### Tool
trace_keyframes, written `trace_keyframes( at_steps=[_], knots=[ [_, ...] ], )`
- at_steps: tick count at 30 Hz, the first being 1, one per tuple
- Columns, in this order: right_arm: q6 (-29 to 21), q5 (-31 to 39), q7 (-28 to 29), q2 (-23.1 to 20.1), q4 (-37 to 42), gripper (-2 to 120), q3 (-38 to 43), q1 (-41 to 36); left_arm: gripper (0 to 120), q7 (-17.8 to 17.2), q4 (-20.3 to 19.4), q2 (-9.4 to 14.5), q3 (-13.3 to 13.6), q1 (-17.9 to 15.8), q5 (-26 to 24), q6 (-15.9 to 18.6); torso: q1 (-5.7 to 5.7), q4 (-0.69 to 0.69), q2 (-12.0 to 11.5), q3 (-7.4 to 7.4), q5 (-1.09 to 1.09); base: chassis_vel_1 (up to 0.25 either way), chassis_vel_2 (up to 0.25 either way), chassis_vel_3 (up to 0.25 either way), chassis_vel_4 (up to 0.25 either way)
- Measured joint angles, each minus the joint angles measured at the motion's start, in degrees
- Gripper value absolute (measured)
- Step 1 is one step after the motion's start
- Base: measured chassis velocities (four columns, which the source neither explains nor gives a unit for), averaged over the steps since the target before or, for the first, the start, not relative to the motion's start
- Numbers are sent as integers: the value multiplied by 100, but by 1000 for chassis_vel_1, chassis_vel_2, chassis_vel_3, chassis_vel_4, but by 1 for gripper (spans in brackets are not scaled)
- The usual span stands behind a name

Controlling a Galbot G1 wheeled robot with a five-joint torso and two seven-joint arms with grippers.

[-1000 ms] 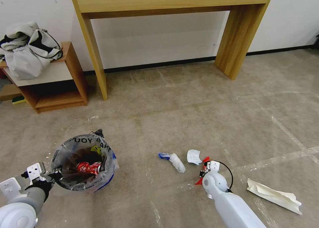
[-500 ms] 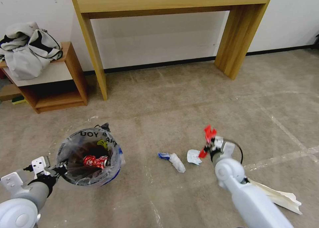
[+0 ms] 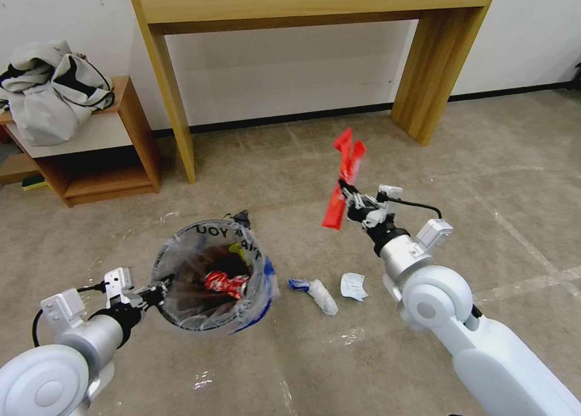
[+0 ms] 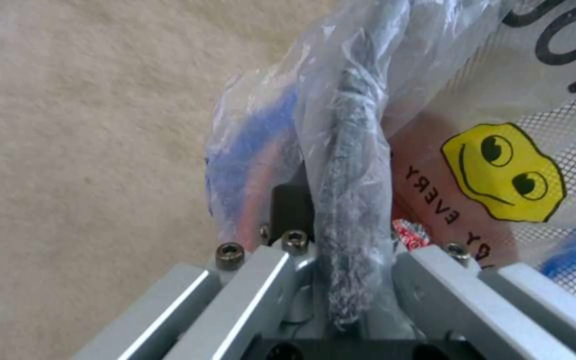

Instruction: Pick up the trash bin and place the garbage on the floor into it.

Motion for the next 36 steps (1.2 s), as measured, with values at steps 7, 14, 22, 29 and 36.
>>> trace_keyframes(
  at_steps=[7, 14, 22, 29, 36],
  knots=[
    [624, 141, -532, -205, 144, 0, -973, 973, 1, -17, 74, 318, 136, -86, -214, 67, 0, 0, 0, 0, 0, 0, 0, 0, 0],
    [829, 291, -741, -154, 76, 0, -1878, 1914, 1, -45, 93, 405, 193, -94, -287, 87, 0, 0, 0, 0, -1, 0, 0, 0, 0],
    [860, 396, -704, 171, -89, 0, -2949, 2654, 1, -85, 112, 420, 162, -93, -306, 99, 0, 0, 0, 0, -1, 0, 0, 0, 0],
    [961, 227, -689, 393, -348, 0, -3700, 3034, 1, -166, 110, 422, 116, -71, -380, 117, 0, 1, 0, 0, -1, 0, 0, 0, 0],
    [1046, -181, -720, 424, -584, 0, -4092, 2782, 1, -330, 27, 487, 26, -51, -607, 158, 0, 0, 0, 0, 0, 0, 0, 0, 0]
  ],
)
